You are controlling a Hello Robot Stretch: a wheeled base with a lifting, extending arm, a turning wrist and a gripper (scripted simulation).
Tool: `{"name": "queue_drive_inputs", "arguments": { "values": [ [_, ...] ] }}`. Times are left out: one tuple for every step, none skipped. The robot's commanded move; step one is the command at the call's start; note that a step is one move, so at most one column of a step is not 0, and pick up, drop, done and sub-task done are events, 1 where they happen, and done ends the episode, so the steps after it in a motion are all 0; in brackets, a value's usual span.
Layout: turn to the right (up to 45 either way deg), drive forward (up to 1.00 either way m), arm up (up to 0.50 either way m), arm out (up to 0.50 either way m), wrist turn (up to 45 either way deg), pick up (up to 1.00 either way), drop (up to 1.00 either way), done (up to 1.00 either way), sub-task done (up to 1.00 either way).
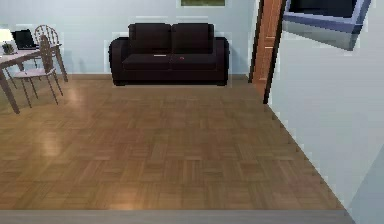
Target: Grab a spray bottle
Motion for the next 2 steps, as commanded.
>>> {"name": "queue_drive_inputs", "arguments": {
  "values": [
    [0.0, 0.00, 0.00, 0.00, 0.0, 1.00, 0.00, 0.00, 0.00],
    [0.0, 0.00, 0.00, 0.00, 0.0, 0.00, 0.00, 1.00, 0.00]
  ]
}}
